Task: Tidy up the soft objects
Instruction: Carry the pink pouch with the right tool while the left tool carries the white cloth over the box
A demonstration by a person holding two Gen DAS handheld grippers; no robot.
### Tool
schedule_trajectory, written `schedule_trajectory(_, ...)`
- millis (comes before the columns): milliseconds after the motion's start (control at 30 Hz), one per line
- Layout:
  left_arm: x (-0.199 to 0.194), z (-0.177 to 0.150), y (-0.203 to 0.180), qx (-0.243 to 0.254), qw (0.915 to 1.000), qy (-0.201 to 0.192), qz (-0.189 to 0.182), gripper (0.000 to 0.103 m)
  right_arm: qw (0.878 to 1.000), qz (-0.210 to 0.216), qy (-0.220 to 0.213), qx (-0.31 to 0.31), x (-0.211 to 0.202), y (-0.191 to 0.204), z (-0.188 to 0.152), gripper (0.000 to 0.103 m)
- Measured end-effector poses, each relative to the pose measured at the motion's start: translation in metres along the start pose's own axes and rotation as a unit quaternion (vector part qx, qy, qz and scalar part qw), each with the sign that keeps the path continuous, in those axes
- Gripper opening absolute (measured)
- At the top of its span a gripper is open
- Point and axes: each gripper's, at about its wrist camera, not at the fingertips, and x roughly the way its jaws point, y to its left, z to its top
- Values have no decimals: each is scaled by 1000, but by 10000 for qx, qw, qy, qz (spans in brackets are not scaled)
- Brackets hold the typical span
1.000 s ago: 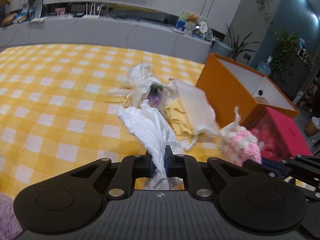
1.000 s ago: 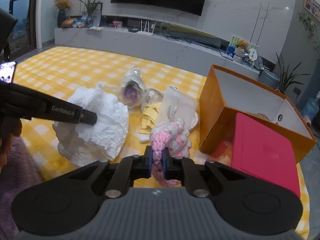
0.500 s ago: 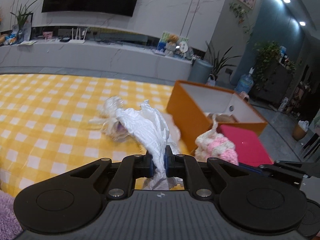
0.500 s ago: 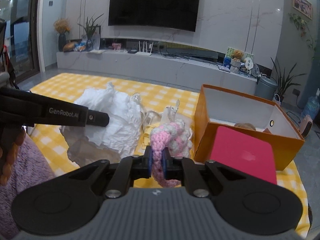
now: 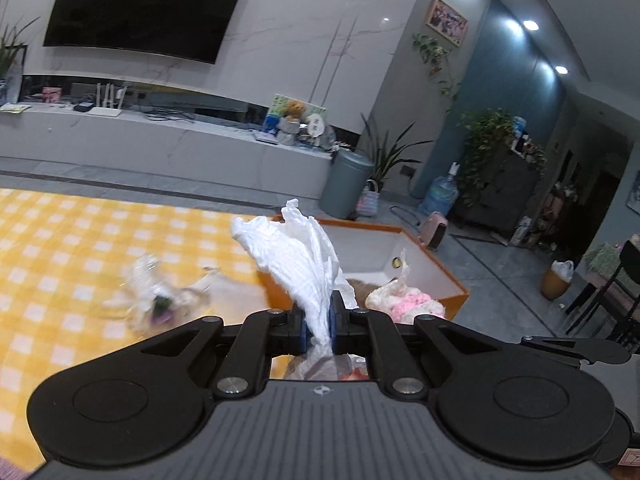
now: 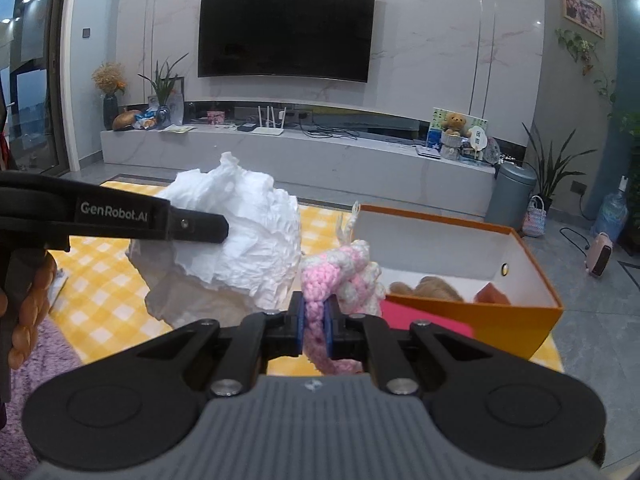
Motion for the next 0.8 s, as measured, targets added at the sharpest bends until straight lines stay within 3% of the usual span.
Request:
schedule_trajectory(467, 70, 33, -14, -14, 9990, 65, -437, 11, 9984, -353, 22, -433, 41, -50, 45, 7)
schedule_trajectory(800, 134, 45, -24, 222, 9968, 491, -584, 11, 9972, -387, 264, -583, 104, -97, 65, 7)
